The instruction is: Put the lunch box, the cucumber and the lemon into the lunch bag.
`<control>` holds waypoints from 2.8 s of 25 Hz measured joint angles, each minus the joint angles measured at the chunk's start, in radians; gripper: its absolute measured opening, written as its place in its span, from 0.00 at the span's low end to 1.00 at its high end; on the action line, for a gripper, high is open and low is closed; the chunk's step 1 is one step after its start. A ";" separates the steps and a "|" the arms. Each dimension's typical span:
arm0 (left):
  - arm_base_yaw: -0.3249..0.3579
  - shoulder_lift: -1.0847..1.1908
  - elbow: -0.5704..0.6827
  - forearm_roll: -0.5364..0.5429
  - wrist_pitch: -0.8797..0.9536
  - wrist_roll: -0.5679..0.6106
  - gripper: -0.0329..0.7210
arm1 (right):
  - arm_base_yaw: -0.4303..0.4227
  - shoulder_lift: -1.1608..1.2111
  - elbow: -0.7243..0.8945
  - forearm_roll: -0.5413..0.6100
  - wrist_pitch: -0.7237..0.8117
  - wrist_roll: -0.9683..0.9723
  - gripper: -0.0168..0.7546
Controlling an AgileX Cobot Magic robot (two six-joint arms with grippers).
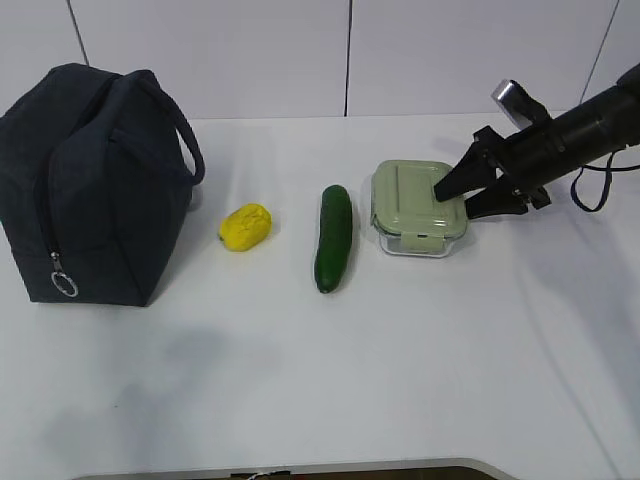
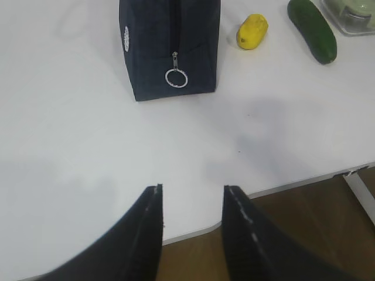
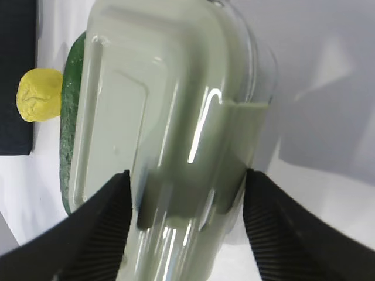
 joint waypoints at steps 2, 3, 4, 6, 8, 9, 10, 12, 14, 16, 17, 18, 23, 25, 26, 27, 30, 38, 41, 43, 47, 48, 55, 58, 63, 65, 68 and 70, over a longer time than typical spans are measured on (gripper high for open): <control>0.000 0.000 0.000 0.000 0.000 0.000 0.36 | 0.002 0.000 0.000 0.000 0.000 -0.002 0.65; 0.000 0.000 0.000 0.000 0.000 0.000 0.36 | 0.002 0.000 0.000 0.000 0.000 -0.004 0.65; 0.000 0.000 0.000 0.000 0.000 0.000 0.36 | 0.002 0.000 0.000 0.000 0.000 -0.004 0.65; 0.000 0.000 0.000 0.000 0.000 0.000 0.36 | 0.002 0.000 0.000 0.000 0.000 -0.004 0.65; 0.000 0.000 0.000 0.000 0.000 0.000 0.36 | 0.002 0.000 0.000 0.000 0.000 0.008 0.65; 0.000 0.000 0.000 0.000 0.000 0.000 0.36 | 0.002 0.000 0.000 0.000 0.000 0.013 0.65; 0.000 0.000 0.000 0.000 0.000 0.000 0.36 | 0.002 0.000 0.000 0.000 0.000 0.017 0.65; 0.000 0.000 0.000 0.000 0.000 0.000 0.36 | 0.002 0.000 0.000 0.000 0.000 0.019 0.65; 0.000 0.000 0.000 0.000 0.000 0.000 0.36 | 0.002 0.000 0.000 0.000 0.000 0.021 0.65; 0.000 0.000 0.000 0.000 0.000 0.000 0.36 | 0.002 0.000 0.000 0.000 0.000 0.023 0.65; 0.000 0.000 0.000 0.000 0.000 0.000 0.36 | 0.002 0.000 0.000 0.000 0.000 0.023 0.65; 0.000 0.000 0.000 0.000 0.000 0.000 0.36 | 0.002 0.000 0.000 0.002 0.000 0.023 0.65; 0.000 0.000 0.000 0.000 0.000 0.000 0.36 | 0.002 0.000 0.000 0.020 0.000 0.023 0.65; 0.000 0.000 0.000 0.000 0.000 0.000 0.36 | 0.002 0.001 0.000 0.024 0.000 0.023 0.65; 0.000 0.000 0.000 0.000 0.000 0.000 0.36 | 0.002 0.006 0.000 0.026 0.000 0.023 0.65; 0.000 0.000 0.000 0.000 0.000 0.000 0.36 | 0.002 0.013 0.000 0.033 0.000 0.023 0.65; 0.000 0.000 0.000 0.000 0.000 0.000 0.36 | 0.002 0.030 0.000 0.062 0.000 0.023 0.65; 0.000 0.000 0.000 0.000 0.000 0.000 0.36 | 0.004 0.035 0.000 0.089 0.000 0.017 0.65; 0.000 0.000 0.000 0.000 0.000 0.000 0.36 | 0.004 0.035 0.000 0.090 0.000 0.013 0.65; 0.000 0.000 0.000 0.000 0.000 0.000 0.36 | 0.004 0.035 0.000 0.090 0.000 0.013 0.65; 0.000 0.000 0.000 0.000 0.000 0.000 0.36 | 0.004 0.035 0.000 0.090 -0.002 0.013 0.63; 0.000 0.000 0.000 0.000 0.000 0.000 0.36 | 0.004 0.035 0.000 0.090 -0.002 0.013 0.63; 0.000 0.000 0.000 0.000 0.000 0.000 0.36 | 0.004 0.035 0.000 0.091 -0.002 0.013 0.60; 0.000 0.000 0.000 0.000 0.000 0.000 0.36 | 0.004 0.035 0.000 0.095 -0.002 0.006 0.60; 0.000 0.000 0.000 0.000 0.000 0.000 0.36 | 0.004 0.035 0.000 0.095 -0.002 -0.002 0.60; 0.000 0.000 0.000 -0.002 0.000 0.000 0.36 | 0.004 0.035 0.000 0.097 -0.002 -0.002 0.59; 0.000 0.000 0.000 -0.002 0.000 0.000 0.36 | 0.004 0.035 0.000 0.099 -0.002 -0.002 0.58; 0.000 0.000 0.000 -0.002 0.000 0.000 0.36 | 0.004 0.035 0.000 0.100 -0.002 -0.002 0.57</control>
